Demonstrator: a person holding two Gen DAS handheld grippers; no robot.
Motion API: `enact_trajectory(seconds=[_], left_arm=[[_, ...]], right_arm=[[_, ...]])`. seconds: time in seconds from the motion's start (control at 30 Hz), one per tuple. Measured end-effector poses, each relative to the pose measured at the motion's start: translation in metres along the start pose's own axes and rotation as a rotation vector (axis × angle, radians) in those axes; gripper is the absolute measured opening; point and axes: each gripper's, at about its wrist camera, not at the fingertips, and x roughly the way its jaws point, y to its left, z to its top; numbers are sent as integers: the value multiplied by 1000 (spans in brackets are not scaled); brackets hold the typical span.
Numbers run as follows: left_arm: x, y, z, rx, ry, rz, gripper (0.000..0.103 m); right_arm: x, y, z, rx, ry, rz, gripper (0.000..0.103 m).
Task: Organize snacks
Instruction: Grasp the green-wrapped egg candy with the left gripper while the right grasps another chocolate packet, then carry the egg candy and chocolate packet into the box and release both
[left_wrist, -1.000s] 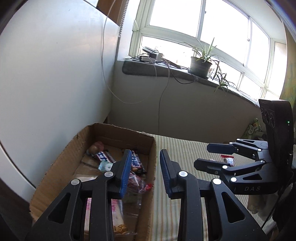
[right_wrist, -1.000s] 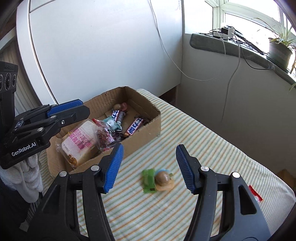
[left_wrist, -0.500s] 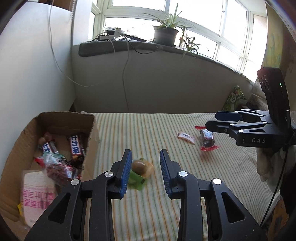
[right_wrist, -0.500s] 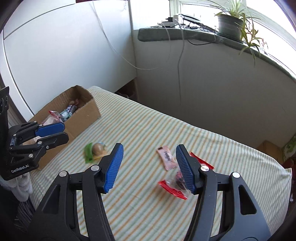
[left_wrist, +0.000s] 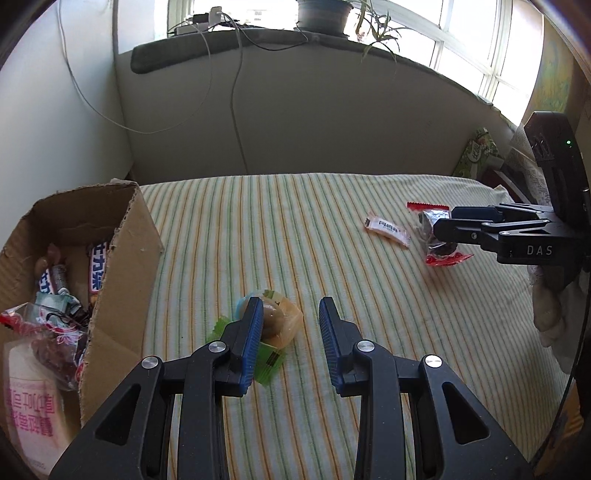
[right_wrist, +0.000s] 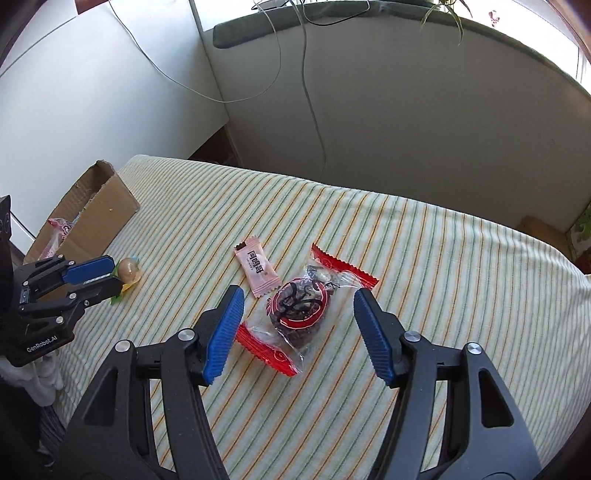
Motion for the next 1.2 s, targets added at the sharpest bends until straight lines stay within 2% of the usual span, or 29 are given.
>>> enact_trajectory(seconds=[0.37,0.53,0.63,0.83,0.87,1.03,1.2], left_arm=[[11,-2,2,54,9,89,30],[10,0,1,42,5,68,30],[10,-1,-2,46,2,65,22],[9,1,-4,49,-10,55,22],[8,2,-4,42,-10,46,22],[1,-3,-6,44,-25,21,21],[-14,1,0,-7,-58,-51,21]], right_arm=[[18,7,-1,-2,34,-16,69],[23,8,-5,-8,52,-23,69],[26,11,-6,-14,61,-26,61],[26,16,-8,-33,64,-44,49],[25,16,-8,-31,62,-42,38],[22,13,-10,-24,57,-33,38],[12,9,-11,-6,34,-27,38]])
